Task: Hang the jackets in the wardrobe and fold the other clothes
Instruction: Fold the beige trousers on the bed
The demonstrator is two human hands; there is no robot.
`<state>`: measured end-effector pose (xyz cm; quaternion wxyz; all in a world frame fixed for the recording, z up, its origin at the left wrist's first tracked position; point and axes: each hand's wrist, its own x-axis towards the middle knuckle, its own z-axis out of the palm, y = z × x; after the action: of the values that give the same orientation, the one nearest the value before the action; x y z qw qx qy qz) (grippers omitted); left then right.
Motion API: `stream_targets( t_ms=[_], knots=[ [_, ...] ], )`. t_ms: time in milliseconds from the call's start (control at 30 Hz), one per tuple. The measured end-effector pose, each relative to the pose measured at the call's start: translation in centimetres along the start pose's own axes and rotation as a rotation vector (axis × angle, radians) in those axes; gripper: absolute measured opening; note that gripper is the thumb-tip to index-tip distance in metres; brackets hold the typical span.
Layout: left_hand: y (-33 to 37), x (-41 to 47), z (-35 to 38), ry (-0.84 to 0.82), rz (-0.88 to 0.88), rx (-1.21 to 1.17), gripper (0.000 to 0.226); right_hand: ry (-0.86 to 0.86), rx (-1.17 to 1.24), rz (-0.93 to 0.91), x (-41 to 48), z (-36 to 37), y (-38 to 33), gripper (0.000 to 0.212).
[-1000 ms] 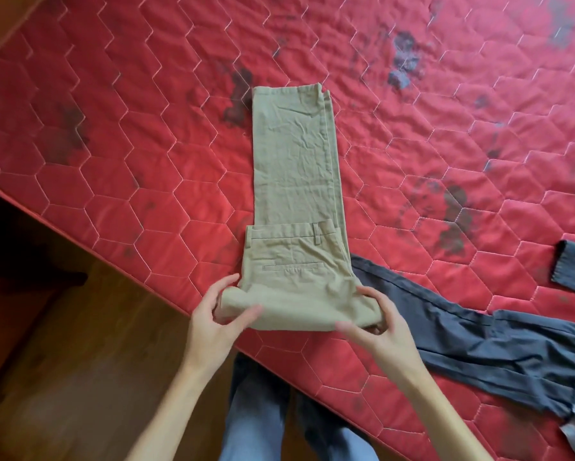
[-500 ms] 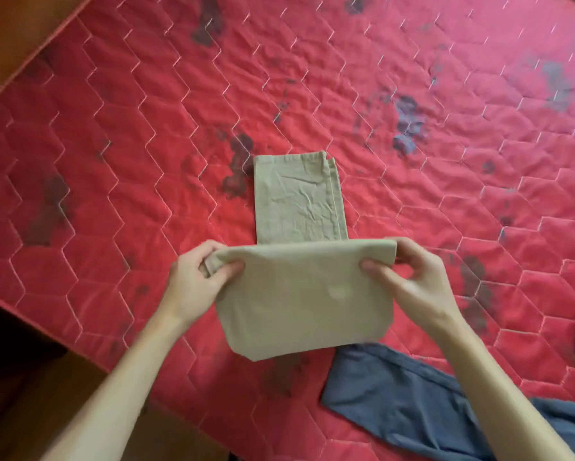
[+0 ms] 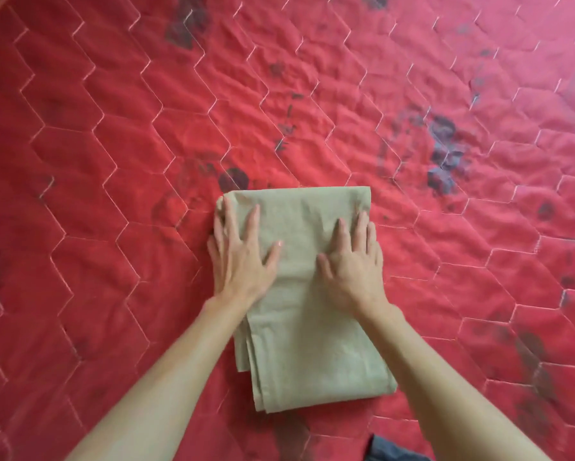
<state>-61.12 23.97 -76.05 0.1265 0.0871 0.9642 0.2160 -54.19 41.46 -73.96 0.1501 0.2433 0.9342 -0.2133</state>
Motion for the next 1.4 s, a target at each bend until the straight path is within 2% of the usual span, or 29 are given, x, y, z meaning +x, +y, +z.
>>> stream_targets(
  t_ms=[100,167,233,300,400,433,533,700,800,867,933,1067,1133,1200,1300,1400],
  knots=[
    [-0.2,-0.9,2.1,0.046,-0.041,0.011,0.091,0.066,0.114,0.026,-0.7,1.9,1.3,0.089],
    [-0.2,-0.6,1.8,0.09,-0.12,-0.097,0.102,0.116,0.287,0.138,-0.5,1.3,2.3,0.104],
    [-0.1,-0.8,1.1,0.122,-0.218,-0.298,0.108,0.121,0.483,0.26,-0.8,0.3,3.2,0.107],
    [0.1,-1.2,0.2,0.152,-0.348,-0.482,0.104,0.078,0.619,0.346,-1.3,-0.8,3.7,0.09],
    [-0.1,-1.5,-1.3,0.095,-0.535,-0.625,0.087,-0.067,0.779,0.366,-1.8,-2.2,4.0,0.04],
    [-0.4,-1.6,-1.5,0.059,-0.572,-0.674,0.082,-0.129,0.833,0.372,-2.2,-2.7,3.8,0.032],
    [-0.9,-2.5,-2.6,-0.045,-0.628,-0.784,0.073,-0.234,0.948,0.384,-3.5,-4.2,3.2,0.027],
    [-0.9,-6.7,-4.3,-0.201,-0.594,-0.864,0.039,-0.405,1.071,0.442,-7.7,-4.9,4.0,0.03],
    [-0.8,-10.1,-4.7,-0.321,-0.627,-0.977,0.038,-0.396,1.058,0.453,-11.2,-4.5,5.0,0.03],
    [-1.2,-12.5,-4.5,-0.391,-0.627,-1.027,0.038,-0.306,1.015,0.467,-13.4,-3.8,6.1,0.027],
    [-1.9,-14.7,-3.5,-0.396,-0.62,-0.934,0.046,-0.201,0.916,0.49,-15.2,-2.3,7.1,0.026],
    [-1.6,-18.9,-1.0,-0.261,-0.603,-0.449,0.068,-0.145,0.652,0.535,-17.8,2.0,8.9,0.042],
    [-0.7,-20.6,-0.3,-0.18,-0.603,-0.393,0.078,-0.115,0.572,0.543,-18.2,3.0,9.4,0.06],
    [0.1,-22.3,0.2,-0.199,-0.626,-0.368,0.087,-0.143,0.541,0.558,-18.5,3.0,9.7,0.071],
    [0.5,-24.2,0.1,-0.309,-0.656,-0.294,0.086,-0.293,0.587,0.611,-19.2,2.4,10.4,0.065],
    [-0.5,-25.4,0.2,-0.419,-0.723,-0.376,0.113,-0.435,0.61,0.592,-20.7,2.1,11.3,0.045]
  ],
)
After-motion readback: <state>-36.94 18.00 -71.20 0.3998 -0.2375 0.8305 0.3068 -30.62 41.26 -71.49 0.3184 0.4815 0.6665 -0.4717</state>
